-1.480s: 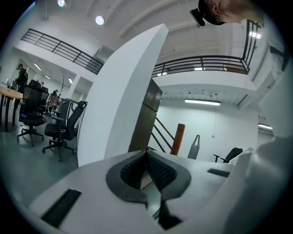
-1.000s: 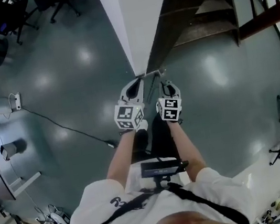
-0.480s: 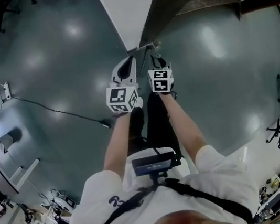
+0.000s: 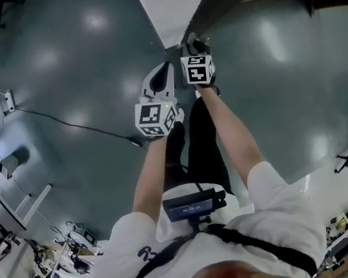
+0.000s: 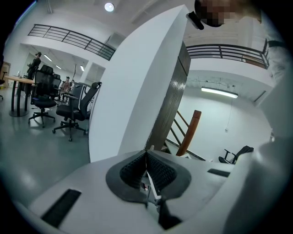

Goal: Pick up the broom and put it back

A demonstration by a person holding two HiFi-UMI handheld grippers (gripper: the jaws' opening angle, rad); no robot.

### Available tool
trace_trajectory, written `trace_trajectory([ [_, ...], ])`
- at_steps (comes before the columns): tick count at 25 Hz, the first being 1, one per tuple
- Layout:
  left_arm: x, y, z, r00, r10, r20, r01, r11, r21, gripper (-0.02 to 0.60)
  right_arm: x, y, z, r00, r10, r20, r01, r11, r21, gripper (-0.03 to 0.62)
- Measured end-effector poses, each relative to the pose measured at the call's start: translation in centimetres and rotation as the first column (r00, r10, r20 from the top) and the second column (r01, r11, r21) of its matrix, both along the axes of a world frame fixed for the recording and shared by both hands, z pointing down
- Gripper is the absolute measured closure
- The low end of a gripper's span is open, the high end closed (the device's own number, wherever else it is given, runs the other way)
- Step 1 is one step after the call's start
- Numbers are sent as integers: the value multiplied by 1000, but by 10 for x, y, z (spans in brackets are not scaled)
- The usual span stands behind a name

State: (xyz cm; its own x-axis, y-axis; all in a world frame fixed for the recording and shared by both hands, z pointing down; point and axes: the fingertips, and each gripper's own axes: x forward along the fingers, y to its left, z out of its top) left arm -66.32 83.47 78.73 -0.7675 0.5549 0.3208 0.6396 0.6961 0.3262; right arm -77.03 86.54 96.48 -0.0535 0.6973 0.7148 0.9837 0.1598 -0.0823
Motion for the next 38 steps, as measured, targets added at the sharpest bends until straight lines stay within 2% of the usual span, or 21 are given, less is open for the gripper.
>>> trace_trajectory([
  [6,8,1,2,1000,-6,-5,6,1000,2,569,1,23,6,999,-33,11,33,999,23,499],
  [12,12,-1,6,1000,2,-7,-2,1000,20,569,4,35,6,999,-26,-43,26,1000,4,499],
  [17,7,-5,9,1000,15,-2,-15,999,34,569,6,41,3,993,-98,-64,97,995,-14,496],
  [19,2,-8,8,1000,21,0,-21,999,36,569,6,39,4,990,-124,-70,124,992,-11,411],
  [22,-1,-9,7,1000,28,4,-28,999,37,569,6,37,8,986,-145,-83,145,989,-7,327],
  [25,0,-5,7,1000,23,-7,-23,999,34,569,7,32,6,982,-166,-95,167,986,7,291],
  [27,1,-3,7,1000,19,-17,-18,999,34,569,6,23,2,980,-174,-99,175,984,10,289],
  [30,3,-5,3,999,22,-24,-21,999,24,569,-2,-1,-20,985,-135,-109,133,991,-24,290],
  [32,8,-6,-3,999,17,-27,-17,1000,17,569,-2,-20,-51,987,-87,-138,76,994,-84,290],
  [35,19,-12,-15,999,13,-33,-12,1000,20,569,14,-50,-100,987,-73,-146,49,986,-162,293],
  [38,22,-20,-36,999,31,-34,-31,1000,5,569,26,-72,-152,989,-70,-128,38,970,-241,364],
])
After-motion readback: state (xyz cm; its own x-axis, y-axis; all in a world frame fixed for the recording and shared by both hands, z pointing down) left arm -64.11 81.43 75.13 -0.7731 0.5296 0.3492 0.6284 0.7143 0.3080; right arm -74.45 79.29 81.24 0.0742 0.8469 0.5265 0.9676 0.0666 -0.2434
